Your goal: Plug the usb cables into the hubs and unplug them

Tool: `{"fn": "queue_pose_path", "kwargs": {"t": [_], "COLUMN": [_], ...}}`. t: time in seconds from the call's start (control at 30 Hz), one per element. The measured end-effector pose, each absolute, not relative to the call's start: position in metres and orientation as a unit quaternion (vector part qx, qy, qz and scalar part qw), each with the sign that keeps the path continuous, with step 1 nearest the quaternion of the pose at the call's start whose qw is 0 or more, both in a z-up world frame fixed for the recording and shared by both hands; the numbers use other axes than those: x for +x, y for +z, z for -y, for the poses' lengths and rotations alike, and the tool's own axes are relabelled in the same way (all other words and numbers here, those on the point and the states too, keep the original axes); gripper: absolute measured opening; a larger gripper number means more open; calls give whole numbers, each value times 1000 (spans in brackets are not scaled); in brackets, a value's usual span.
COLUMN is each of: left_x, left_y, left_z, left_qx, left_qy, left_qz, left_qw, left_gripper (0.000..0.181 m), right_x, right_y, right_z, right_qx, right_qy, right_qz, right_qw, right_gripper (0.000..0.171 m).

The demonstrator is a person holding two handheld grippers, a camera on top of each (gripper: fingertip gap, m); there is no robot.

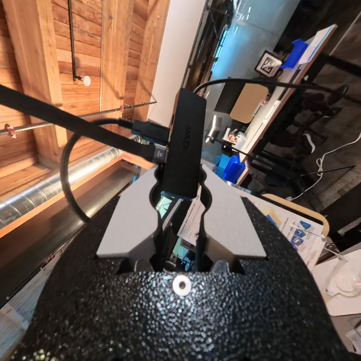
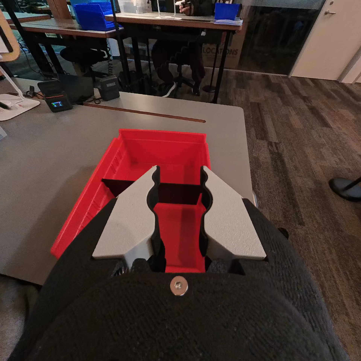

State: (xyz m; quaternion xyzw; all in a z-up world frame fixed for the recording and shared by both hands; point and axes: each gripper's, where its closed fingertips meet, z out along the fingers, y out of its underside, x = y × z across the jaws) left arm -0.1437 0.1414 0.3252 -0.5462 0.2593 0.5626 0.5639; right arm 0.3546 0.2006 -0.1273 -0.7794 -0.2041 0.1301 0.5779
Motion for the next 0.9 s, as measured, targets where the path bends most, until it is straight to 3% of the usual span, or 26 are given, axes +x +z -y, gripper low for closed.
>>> {"fn": "queue_pose_path", "kwargs": {"t": [0.2, 0.53, 0.7, 0.9], "left_x": [-97, -52, -33, -29], "left_y": [255, 48, -58, -161], "left_z": [-176, -214, -204, -184], "left_qx": [-554, -568, -563, -527], "left_qy": [537, 471, 408, 429], "left_qz": [-350, -453, -496, -548], "left_qw": [531, 500, 520, 488], "left_gripper": [35, 35, 35, 36], "right_x": [344, 308, 256, 178], "right_y": [-121, -105, -101, -124], "right_z": [-198, -188, -178, -163], "right_qx": [-767, -735, -696, -653], "right_qy": [137, 136, 132, 130], "right_qz": [223, 278, 369, 498], "right_qw": [586, 603, 602, 556], "right_gripper": [39, 39, 39, 40]}}
